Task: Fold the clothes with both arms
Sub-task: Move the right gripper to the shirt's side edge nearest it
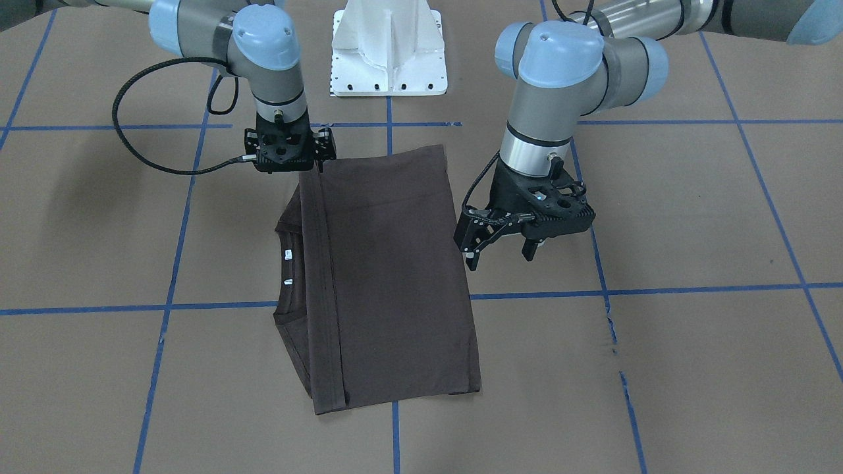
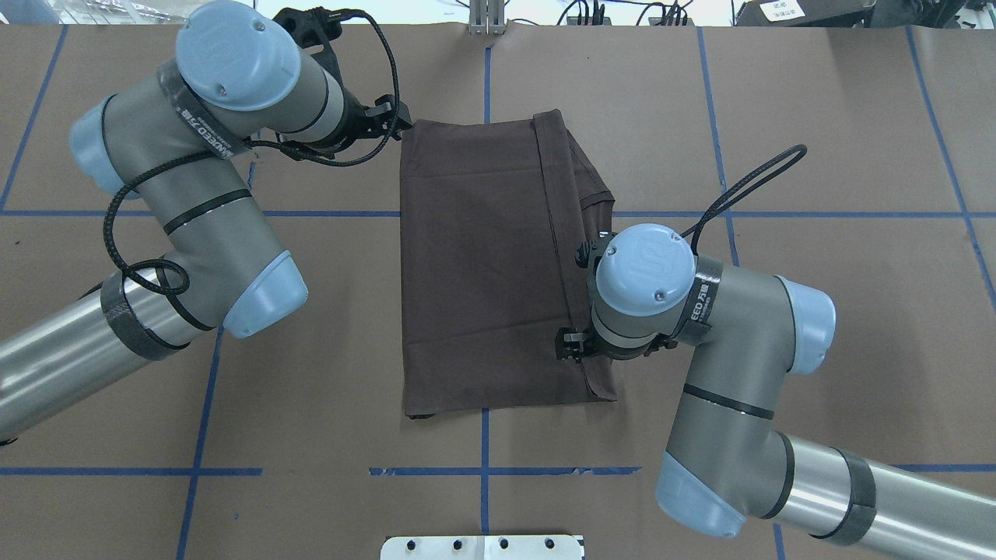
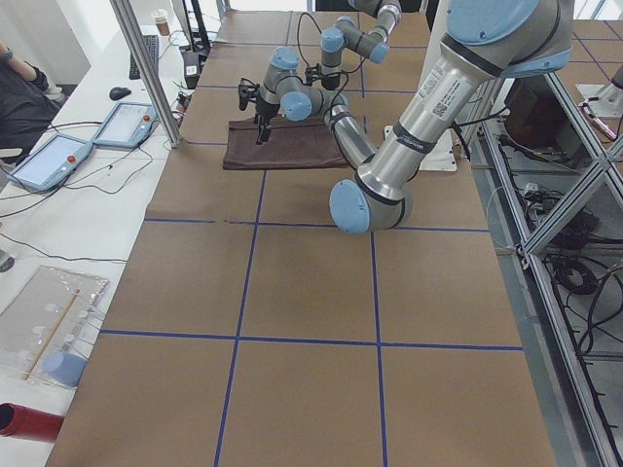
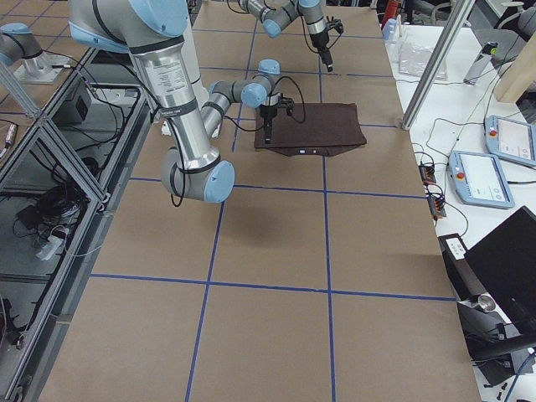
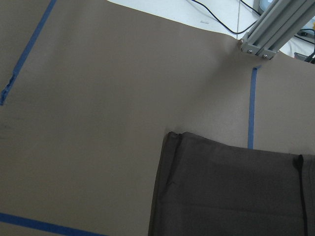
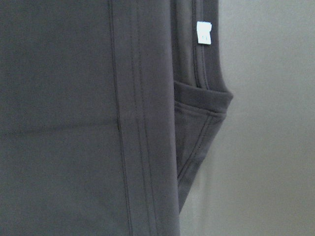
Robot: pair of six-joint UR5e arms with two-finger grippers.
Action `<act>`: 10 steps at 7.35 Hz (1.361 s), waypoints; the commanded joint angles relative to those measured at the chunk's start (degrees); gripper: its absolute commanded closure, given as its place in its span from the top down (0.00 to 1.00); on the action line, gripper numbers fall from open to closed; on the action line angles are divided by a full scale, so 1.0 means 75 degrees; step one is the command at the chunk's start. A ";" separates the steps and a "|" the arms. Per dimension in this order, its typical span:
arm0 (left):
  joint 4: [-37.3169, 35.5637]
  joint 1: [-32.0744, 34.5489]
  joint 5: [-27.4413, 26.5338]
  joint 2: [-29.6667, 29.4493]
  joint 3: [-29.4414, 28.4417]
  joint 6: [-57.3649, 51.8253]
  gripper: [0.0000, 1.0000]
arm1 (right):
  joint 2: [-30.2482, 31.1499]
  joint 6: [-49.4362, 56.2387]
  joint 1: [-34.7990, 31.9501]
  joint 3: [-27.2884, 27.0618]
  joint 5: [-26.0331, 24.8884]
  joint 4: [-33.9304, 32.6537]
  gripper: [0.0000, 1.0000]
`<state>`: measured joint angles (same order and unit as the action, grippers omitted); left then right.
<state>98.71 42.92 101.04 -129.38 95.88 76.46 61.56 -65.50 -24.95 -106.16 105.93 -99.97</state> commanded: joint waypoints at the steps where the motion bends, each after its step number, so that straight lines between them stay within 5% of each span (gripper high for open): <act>1: -0.0036 -0.0039 0.0005 0.0047 0.0037 0.0001 1.00 | -0.0098 0.0096 0.0267 0.0384 -0.0014 -0.0030 1.00; 10: 0.0011 -0.0062 0.0110 0.0070 0.0037 0.0013 1.00 | -0.0063 0.0155 0.0338 0.0561 0.0068 -0.0323 1.00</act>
<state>98.72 42.46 101.39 -128.85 96.15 76.55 61.05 -64.34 -22.37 -101.96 106.51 -101.85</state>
